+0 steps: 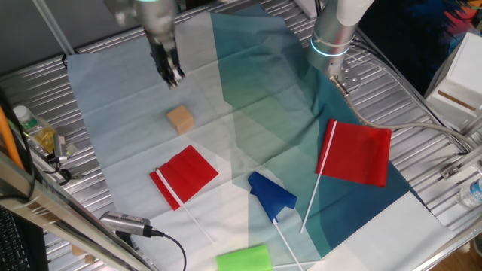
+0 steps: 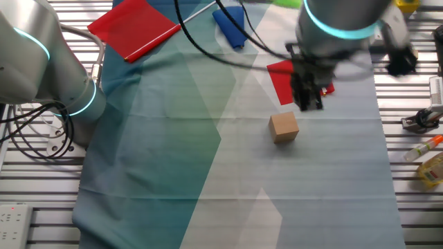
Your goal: Use the gripper to push the small block from left to right
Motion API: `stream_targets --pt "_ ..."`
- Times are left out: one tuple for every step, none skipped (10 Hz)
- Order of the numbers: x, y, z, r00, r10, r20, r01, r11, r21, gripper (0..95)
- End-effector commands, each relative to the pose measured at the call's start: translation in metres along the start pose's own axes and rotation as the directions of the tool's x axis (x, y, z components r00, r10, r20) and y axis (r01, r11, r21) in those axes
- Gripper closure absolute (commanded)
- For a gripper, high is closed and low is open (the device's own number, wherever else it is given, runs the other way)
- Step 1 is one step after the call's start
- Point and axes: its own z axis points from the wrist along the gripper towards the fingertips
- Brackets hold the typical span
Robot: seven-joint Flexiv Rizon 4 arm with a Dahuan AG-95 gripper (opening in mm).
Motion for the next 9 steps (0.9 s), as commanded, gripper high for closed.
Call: stream_targets --pt "-0.0054 -0.0078 -0.0051 1.0 -0.001 0.005 0.001 1.0 0.008 95.0" --pt "-0.0066 -0.0093 -0.0106 1.0 -0.008 -0.001 0.008 1.0 0.011 95.0" --pt "-0.0065 -0.0099 -0.0122 1.0 -0.01 -0.006 0.01 1.0 0.014 95.0" --pt "-0.0065 -0.0099 -0.0125 1.0 -0.011 -0.006 0.011 1.0 0.016 95.0" --pt "-0.0064 -0.0099 -0.0125 1.0 -0.014 -0.006 0.014 1.0 0.019 95.0" --pt "-0.0062 -0.0099 -0.0125 1.0 -0.017 -0.006 0.017 1.0 0.024 95.0" --pt "-0.0062 -0.0099 -0.0126 1.0 -0.014 -0.007 0.014 1.0 0.028 95.0" --pt "-0.006 -0.0102 -0.013 1.0 -0.013 -0.009 0.014 0.999 0.04 95.0" --pt "-0.0059 -0.0103 -0.0131 1.0 -0.013 -0.01 0.014 0.999 0.051 95.0"
